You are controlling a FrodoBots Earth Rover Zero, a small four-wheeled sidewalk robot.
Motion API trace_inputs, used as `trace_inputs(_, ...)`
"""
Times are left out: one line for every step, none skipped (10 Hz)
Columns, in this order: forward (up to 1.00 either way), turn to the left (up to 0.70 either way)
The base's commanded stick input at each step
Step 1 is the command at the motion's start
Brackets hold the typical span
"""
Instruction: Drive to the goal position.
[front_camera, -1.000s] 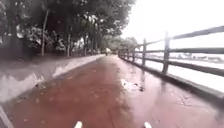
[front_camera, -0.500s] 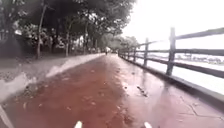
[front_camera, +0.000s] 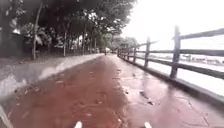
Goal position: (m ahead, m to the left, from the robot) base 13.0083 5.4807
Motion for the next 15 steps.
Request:
trace_inputs(0.5, 0.0)
trace_inputs(0.5, 0.0)
trace_inputs(0.5, 0.0)
trace_inputs(0.5, 0.0)
trace_inputs(0.5, 0.0)
trace_inputs(0.5, 0.0)
trace_inputs(0.5, 0.0)
trace_inputs(0.5, 0.0)
trace_inputs(0.5, 0.0)
trace_inputs(0.5, 0.0)
trace_inputs(0.5, 0.0)
trace_inputs(0.5, 0.0)
trace_inputs(0.5, 0.0)
trace_inputs(0.5, 0.0)
trace_inputs(0.5, 0.0)
